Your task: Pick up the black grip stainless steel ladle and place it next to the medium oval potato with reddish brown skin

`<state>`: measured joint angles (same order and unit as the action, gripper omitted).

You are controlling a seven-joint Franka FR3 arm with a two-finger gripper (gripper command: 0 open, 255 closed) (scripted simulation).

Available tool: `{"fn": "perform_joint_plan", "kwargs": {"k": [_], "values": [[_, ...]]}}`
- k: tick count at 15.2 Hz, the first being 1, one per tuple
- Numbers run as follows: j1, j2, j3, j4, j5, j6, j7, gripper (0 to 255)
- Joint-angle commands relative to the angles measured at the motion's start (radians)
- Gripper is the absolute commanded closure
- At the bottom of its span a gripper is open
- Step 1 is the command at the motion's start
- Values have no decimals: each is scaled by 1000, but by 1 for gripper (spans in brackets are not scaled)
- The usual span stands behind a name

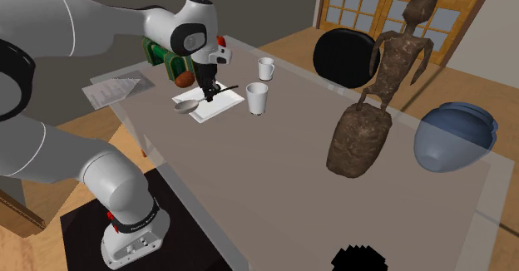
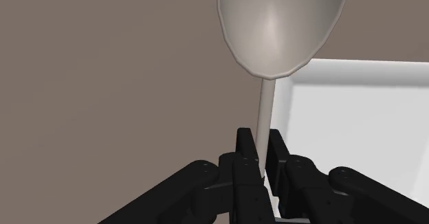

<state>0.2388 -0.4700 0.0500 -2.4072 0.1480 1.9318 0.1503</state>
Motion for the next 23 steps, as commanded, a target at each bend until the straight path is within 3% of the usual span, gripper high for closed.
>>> {"fn": "perform_joint_plan", "kwargs": {"k": [1, 14, 23], "values": [[21, 4, 36, -4, 18, 14, 46, 255], [149, 79, 284, 73, 108, 64, 370, 255], [205, 258, 470, 248, 73, 104, 636, 255]]}}
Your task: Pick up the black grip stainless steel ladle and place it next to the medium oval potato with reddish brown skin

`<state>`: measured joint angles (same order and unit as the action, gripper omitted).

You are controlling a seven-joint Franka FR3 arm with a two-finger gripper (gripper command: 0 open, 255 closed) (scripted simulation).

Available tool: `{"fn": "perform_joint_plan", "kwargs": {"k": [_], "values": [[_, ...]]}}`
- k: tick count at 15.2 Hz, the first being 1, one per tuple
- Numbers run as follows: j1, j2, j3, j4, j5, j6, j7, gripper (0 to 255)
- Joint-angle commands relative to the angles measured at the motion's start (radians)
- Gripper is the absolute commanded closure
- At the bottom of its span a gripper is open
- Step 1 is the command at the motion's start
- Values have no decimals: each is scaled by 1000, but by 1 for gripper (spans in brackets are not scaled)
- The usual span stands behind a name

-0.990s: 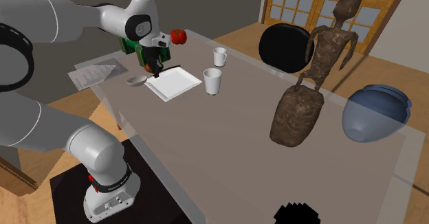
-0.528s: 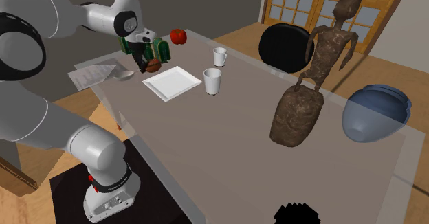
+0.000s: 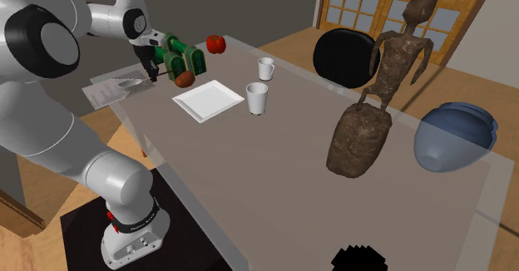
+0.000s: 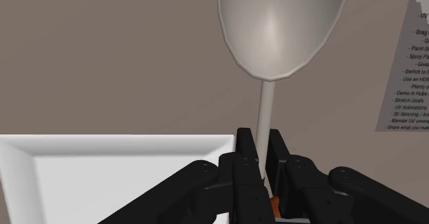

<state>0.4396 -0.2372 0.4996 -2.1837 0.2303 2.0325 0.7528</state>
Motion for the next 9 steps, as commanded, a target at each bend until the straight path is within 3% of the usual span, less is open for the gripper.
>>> {"fn": "perform_joint_plan", "kwargs": {"k": [1, 9], "values": [[5, 29, 21, 15, -10, 17, 33, 255], [7, 68, 35, -60, -17, 128, 34, 255]]}}
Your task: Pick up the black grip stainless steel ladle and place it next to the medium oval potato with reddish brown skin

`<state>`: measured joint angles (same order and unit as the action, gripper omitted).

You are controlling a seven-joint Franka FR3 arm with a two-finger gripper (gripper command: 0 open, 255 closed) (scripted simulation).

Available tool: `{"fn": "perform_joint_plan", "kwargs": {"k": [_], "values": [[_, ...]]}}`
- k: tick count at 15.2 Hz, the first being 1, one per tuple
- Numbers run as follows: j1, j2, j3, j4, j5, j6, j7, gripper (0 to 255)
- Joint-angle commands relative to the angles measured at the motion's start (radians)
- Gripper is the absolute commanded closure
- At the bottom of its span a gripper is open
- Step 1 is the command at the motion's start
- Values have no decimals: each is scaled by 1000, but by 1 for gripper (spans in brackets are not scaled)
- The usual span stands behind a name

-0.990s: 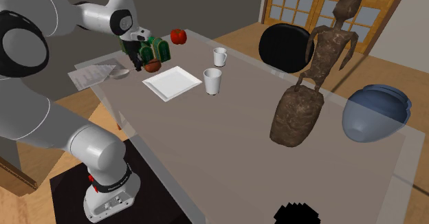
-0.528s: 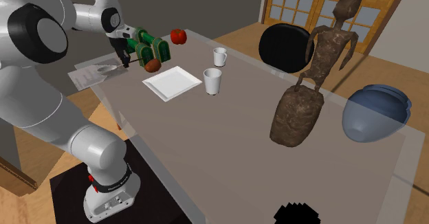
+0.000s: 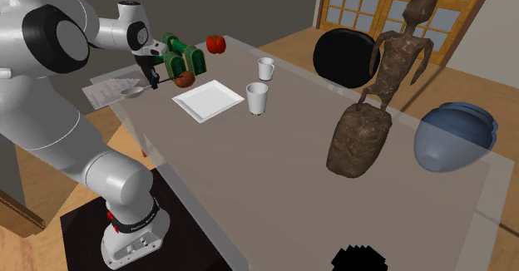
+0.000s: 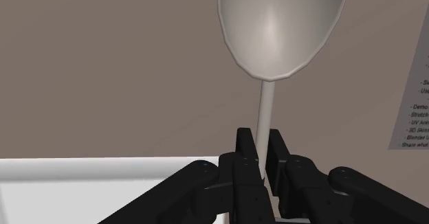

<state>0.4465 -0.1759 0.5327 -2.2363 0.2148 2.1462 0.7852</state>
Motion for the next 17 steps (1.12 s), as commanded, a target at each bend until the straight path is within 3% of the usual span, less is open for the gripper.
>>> {"fn": "perform_joint_plan", "kwargs": {"k": [1, 17], "values": [[0, 12, 4, -16, -3, 28, 2, 255], [0, 137, 28, -118, -54, 244, 29, 255]]}}
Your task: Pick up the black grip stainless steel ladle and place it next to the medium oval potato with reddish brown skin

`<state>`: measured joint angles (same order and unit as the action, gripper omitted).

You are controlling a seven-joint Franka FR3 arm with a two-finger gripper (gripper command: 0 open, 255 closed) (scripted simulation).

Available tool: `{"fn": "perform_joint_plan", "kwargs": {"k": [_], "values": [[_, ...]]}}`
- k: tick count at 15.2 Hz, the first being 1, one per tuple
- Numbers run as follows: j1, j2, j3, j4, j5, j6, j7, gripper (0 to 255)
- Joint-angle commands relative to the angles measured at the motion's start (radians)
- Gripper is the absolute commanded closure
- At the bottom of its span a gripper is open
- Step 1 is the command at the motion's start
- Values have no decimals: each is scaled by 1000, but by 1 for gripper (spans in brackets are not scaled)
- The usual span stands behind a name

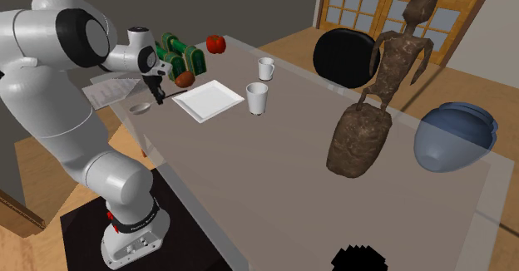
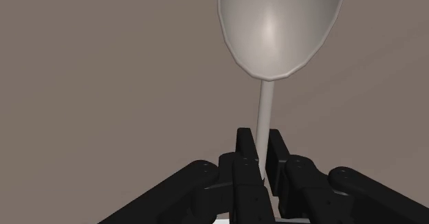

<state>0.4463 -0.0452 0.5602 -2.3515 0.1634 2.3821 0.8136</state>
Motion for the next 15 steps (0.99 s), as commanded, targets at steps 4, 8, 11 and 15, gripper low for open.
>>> {"fn": "perform_joint_plan", "kwargs": {"k": [4, 8, 11, 15], "values": [[0, 6, 0, -3, -3, 8, 1, 255], [0, 6, 0, -3, -3, 8, 1, 0], [0, 6, 0, -3, -3, 8, 1, 0], [-3, -48, -8, 19, 26, -64, -21, 0]]}}
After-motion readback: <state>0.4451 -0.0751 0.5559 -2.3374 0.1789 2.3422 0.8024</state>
